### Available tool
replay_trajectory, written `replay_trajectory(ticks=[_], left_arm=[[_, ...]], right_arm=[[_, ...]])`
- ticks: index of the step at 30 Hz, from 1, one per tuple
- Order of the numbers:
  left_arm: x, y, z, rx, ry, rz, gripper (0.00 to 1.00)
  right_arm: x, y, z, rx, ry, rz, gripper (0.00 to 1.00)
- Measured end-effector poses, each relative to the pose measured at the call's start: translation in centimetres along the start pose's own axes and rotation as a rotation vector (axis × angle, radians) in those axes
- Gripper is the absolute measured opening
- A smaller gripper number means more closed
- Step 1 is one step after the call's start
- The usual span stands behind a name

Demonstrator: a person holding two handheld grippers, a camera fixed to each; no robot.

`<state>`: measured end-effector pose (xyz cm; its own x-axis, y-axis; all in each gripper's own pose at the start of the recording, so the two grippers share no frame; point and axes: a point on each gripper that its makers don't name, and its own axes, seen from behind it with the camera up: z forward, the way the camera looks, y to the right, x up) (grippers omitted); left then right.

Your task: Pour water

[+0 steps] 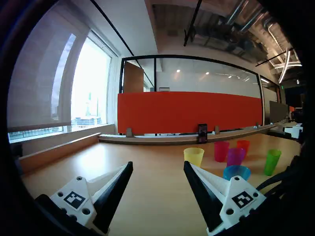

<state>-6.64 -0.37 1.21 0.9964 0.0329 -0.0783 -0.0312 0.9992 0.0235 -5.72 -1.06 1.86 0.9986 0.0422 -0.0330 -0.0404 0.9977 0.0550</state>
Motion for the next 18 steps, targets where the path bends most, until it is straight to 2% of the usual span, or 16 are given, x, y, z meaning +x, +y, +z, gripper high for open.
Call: replay_trajectory(ticks=[8, 18], left_arm=[[-0.03, -0.09, -0.01, 0.0, 0.0, 0.0, 0.95], [-0.01, -0.11, 0.01, 0.0, 0.0, 0.0, 0.96]], right_arm=[[-0.79, -0.58, -0.33, 0.021, 0.004, -0.059, 0.99], [-0.94, -0.87, -0.81, 0.033, 0.009, -0.066, 0.99]])
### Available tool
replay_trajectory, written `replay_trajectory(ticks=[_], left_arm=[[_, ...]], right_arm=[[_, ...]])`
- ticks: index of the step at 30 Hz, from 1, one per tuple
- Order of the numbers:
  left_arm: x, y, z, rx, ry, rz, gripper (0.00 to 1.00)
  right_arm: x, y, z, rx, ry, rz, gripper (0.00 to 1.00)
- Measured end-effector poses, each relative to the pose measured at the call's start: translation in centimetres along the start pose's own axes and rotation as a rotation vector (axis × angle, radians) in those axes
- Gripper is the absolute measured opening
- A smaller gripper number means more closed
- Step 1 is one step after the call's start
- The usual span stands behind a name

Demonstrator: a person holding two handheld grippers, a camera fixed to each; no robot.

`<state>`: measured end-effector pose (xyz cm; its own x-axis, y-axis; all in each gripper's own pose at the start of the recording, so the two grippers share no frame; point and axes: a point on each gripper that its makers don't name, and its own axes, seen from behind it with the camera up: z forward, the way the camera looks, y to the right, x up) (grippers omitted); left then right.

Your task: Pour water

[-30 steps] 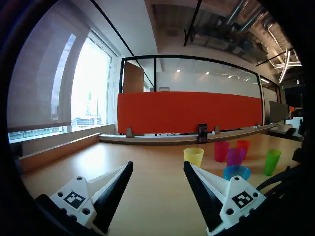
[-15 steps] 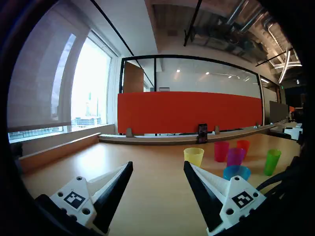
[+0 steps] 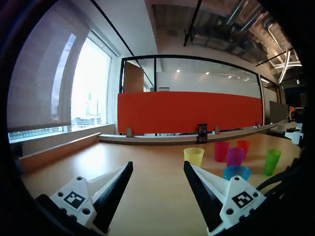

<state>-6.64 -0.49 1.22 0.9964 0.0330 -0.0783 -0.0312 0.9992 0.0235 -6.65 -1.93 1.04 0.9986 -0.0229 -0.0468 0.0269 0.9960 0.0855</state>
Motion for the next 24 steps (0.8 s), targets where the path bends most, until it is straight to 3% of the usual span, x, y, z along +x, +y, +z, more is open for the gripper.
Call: replay_trajectory(ticks=[24], left_arm=[[0.0, 0.01, -0.03, 0.0, 0.0, 0.0, 0.96]], right_arm=[[0.05, 0.1, -0.27, 0.012, 0.005, 0.008, 1.0]])
